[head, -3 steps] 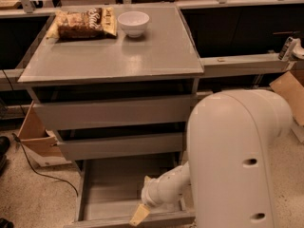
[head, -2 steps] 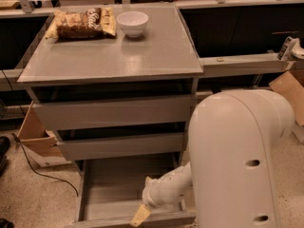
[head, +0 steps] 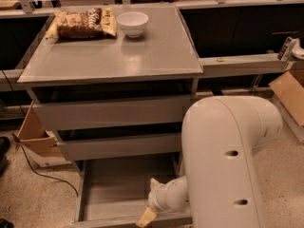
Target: Close bottom drawer
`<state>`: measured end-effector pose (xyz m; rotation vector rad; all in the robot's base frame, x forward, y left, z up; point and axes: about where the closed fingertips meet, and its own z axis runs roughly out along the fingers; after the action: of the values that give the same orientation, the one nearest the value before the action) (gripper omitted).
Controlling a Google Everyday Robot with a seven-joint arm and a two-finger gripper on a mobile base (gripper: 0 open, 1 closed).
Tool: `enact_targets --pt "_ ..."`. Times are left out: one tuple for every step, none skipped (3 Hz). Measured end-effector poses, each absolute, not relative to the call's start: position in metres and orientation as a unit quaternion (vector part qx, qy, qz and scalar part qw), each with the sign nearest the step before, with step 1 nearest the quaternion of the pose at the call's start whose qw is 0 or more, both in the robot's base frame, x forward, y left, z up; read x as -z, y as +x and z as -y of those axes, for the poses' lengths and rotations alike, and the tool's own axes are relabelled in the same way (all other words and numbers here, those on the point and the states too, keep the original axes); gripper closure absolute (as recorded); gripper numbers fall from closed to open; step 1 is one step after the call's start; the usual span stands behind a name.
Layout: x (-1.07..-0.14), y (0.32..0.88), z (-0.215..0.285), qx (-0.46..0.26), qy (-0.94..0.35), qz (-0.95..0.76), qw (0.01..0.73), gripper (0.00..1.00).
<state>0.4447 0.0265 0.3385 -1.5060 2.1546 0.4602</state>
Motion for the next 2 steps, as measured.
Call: enact_targets --pt "-0.305 0.446 -0.010 -0.158 -0.553 -0.780 0.246 0.00" --pt "-0.266 0.446 0.011 -0.150 -0.552 -0.782 0.246 0.00"
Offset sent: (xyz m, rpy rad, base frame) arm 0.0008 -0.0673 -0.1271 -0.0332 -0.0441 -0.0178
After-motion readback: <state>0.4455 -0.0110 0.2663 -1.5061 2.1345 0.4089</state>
